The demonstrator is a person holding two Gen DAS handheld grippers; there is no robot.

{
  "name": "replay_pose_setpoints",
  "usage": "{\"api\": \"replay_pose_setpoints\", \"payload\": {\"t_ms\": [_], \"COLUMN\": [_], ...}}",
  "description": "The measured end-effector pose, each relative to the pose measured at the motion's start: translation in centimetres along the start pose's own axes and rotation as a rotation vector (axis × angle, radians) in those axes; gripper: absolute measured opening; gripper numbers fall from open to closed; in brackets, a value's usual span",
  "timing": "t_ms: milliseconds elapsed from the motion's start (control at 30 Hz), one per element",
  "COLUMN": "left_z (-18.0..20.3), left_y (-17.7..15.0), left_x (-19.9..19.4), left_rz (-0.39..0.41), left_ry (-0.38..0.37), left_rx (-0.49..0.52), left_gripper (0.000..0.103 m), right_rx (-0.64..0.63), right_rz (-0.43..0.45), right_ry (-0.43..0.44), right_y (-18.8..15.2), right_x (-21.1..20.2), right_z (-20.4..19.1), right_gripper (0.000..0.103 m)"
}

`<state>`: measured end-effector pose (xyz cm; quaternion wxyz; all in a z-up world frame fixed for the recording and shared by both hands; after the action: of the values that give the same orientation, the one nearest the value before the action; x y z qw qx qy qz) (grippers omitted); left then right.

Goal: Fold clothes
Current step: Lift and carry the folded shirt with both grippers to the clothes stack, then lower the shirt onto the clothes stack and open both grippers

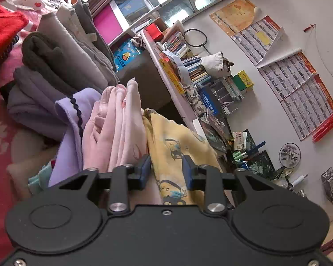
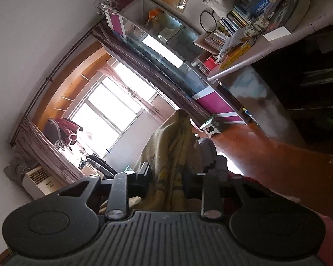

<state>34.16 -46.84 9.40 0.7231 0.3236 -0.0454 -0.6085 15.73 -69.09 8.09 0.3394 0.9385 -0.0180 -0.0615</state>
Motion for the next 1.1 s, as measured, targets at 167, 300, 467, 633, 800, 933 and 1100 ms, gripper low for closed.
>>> {"api": "replay_pose_setpoints", "payload": {"t_ms": [167,300,467,633,800,933,1100], "left_z": [5.2,8.0,2.5,2.0,6.1,3.5,1.1], "left_y": [1.6,3.0,0.7,-2.0,-2.5,-4.8,-6.4], "left_x": [-3.0,-6.3,-4.3,-6.4,-6.7,-3.8,-3.2], "left_rz": [0.139,0.247,0.17,0.22,0.268,0.197,0.177], "left_ry": [-0.1,-0.154,0.065,0.137,0.091,0.216,0.238], "left_rx": [0.217,0.314,0.345,0.46,0.584,0.651,0.69], "left_gripper": [0.006,0.006,0.007,0.008,0.008,0.008,0.015], "right_rx": [-0.037,-0.118,-0.099,-0.11,-0.374,-0.559,-0.498], "right_rz": [0.032,0.097,0.032,-0.027,0.148,0.06,-0.031], "right_ry": [0.036,0.124,0.03,-0.091,-0.109,-0.081,-0.172], "right_y": [1.0,2.9,1.6,-0.8,0.8,-1.3,-3.6], "right_x": [-0.5,-1.5,0.6,0.7,-3.2,-1.2,0.7], "right_z": [-1.8,-5.6,-4.4,-1.4,-5.4,-7.5,-3.4], "right_gripper": [0.014,0.014,0.019,0.03,0.033,0.028,0.029]}}
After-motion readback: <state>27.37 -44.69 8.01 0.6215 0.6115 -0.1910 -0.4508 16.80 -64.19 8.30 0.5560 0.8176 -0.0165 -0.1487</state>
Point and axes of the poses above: each gripper's, at about its wrist camera, not at the fingertips, and x roughly the way its jaws point, z to its right, y to its top, the point moved 9 cm from there along x, roughly the way its jaws point, and after that the axes turned 2 degrees about -z, right-handed, at the moved point
